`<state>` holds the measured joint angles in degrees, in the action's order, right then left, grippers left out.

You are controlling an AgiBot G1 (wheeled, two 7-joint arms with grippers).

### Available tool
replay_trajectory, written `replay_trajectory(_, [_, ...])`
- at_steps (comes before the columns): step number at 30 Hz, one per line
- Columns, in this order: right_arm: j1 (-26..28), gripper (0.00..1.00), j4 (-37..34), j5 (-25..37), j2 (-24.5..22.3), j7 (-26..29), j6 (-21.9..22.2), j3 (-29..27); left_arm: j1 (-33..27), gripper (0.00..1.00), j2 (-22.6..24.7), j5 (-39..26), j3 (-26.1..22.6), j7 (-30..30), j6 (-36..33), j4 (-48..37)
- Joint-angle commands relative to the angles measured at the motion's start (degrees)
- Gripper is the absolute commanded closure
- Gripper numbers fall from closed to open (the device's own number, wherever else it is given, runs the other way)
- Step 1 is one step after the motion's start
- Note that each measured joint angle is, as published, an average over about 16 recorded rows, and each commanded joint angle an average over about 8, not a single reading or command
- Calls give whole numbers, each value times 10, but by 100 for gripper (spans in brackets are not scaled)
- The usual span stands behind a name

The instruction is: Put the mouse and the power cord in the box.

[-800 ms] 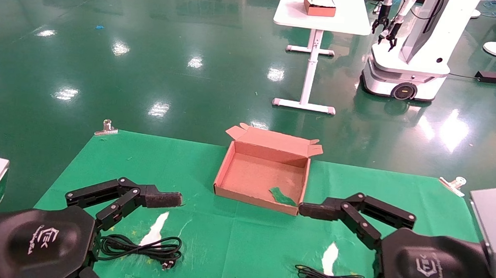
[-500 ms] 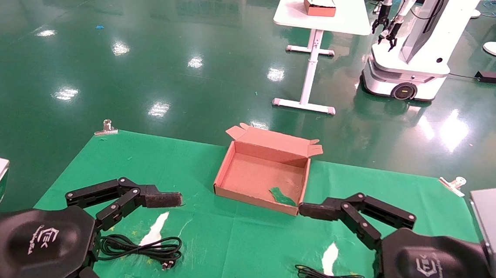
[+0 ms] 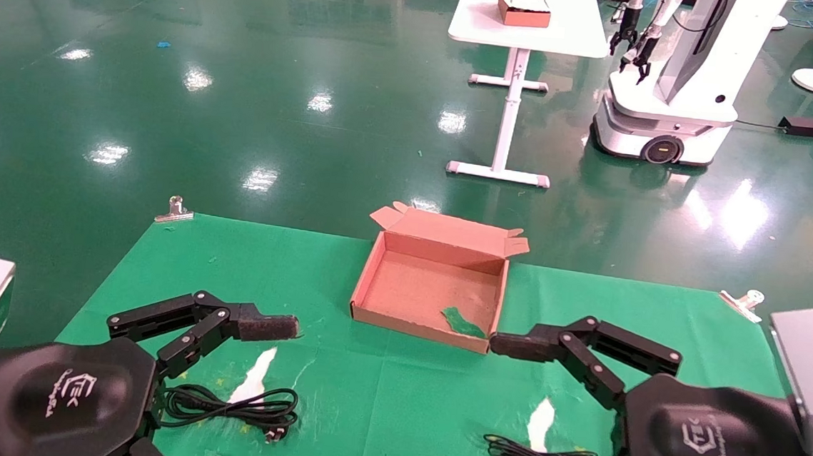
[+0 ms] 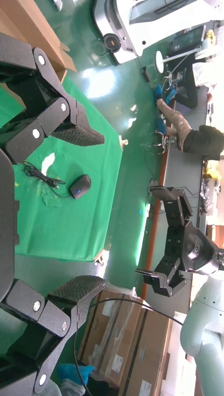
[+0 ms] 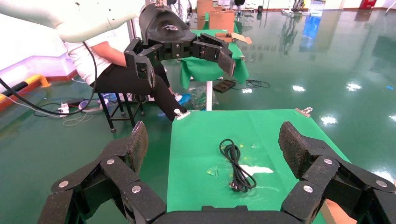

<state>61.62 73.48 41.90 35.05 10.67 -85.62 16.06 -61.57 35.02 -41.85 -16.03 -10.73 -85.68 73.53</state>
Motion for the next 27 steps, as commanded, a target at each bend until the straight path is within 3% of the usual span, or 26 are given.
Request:
replay_trajectory(1, [0, 0, 0, 0, 0, 0, 0, 0, 0, 0, 0, 0, 0, 0, 0, 0])
replay_trajectory(27, [0, 0, 0, 0, 0, 0, 0, 0, 0, 0, 0, 0, 0, 0, 0, 0])
